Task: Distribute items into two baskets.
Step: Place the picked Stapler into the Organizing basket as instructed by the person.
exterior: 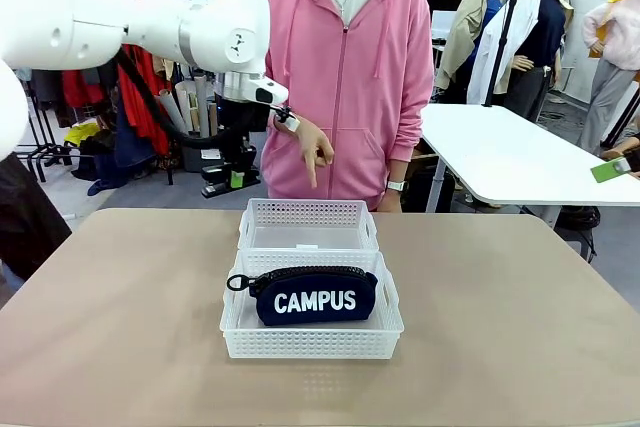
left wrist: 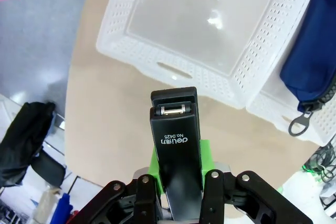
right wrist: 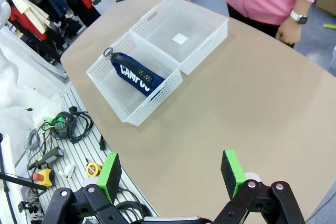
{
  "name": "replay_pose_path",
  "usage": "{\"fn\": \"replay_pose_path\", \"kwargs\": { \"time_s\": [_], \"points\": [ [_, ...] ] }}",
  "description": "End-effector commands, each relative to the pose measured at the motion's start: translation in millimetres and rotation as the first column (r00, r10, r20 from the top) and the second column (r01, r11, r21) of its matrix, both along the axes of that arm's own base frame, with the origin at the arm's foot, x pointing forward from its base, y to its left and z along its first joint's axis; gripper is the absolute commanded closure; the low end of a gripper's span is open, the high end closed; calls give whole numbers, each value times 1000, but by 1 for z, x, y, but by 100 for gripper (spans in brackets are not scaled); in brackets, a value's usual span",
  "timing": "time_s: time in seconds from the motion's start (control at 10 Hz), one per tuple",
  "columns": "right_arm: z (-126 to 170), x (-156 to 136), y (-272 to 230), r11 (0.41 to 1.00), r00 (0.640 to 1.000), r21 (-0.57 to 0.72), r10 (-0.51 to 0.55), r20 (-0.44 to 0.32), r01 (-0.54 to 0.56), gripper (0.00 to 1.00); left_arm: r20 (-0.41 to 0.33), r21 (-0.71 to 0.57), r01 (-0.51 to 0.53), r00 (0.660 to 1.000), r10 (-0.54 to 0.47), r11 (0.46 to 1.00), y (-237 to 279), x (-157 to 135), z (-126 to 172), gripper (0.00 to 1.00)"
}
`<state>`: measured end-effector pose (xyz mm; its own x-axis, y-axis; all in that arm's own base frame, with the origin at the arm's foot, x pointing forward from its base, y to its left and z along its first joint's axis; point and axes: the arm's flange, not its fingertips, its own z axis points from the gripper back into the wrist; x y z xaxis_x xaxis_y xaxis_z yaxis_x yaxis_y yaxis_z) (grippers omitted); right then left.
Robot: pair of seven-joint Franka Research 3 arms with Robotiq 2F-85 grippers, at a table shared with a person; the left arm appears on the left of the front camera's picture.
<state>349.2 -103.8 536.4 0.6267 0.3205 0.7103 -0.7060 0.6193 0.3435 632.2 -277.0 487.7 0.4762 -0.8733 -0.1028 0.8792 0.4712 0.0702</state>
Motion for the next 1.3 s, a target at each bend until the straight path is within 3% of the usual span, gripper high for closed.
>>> {"fn": "replay_pose_path", "kwargs": {
  "time_s": [0.0, 0.4, 1.2],
  "points": [
    [1, 0, 1, 1000, 1000, 11, 5, 13, -5, 0, 26, 5, 65, 998, -65, 998, -9, 4, -1, 100],
    [1, 0, 1, 1000, 1000, 11, 5, 13, -5, 0, 44, -10, 172, 984, -171, 985, -40, 6, -15, 100],
    [1, 0, 1, 1000, 1000, 11, 5, 13, -5, 0, -23, 26, 276, 961, -275, 961, -87, 36, -38, 100]
  ]
}}
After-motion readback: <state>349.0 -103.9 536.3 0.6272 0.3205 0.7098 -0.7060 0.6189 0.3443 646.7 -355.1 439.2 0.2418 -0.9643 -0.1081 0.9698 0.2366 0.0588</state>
